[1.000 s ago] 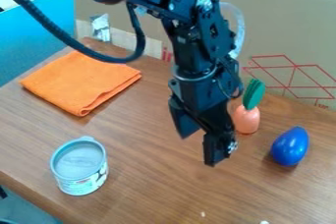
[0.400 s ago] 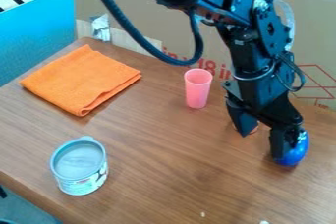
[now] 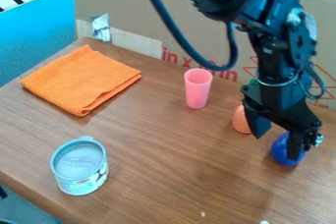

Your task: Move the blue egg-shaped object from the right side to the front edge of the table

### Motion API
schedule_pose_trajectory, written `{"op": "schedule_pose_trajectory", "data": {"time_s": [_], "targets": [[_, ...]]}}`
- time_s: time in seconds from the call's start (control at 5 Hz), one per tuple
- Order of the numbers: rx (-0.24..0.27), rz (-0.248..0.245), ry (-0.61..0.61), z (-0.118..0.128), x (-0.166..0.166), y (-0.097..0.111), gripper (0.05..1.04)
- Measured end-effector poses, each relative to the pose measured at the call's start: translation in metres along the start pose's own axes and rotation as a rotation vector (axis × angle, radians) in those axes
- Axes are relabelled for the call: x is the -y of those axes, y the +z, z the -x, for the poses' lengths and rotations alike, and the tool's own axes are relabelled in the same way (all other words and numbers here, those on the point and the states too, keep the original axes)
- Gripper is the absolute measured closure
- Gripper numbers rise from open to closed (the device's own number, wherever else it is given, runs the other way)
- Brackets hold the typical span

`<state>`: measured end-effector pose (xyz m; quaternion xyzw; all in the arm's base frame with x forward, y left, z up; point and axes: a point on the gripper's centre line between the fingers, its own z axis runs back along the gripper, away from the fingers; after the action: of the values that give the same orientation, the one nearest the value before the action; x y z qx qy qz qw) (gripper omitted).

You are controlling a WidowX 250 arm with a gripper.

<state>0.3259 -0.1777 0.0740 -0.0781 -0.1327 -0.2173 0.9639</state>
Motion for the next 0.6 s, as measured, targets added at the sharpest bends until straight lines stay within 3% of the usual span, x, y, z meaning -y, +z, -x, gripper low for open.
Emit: {"op": "schedule_pose_trajectory", "data": {"time_s": [0.4,0.6], "targets": [[0.014,-0.005,0.023,-0.019,0.001,-0.009,0.082],[-0.028,-0.003,0.04,-0.019,0.0,-0.023,0.082]]}}
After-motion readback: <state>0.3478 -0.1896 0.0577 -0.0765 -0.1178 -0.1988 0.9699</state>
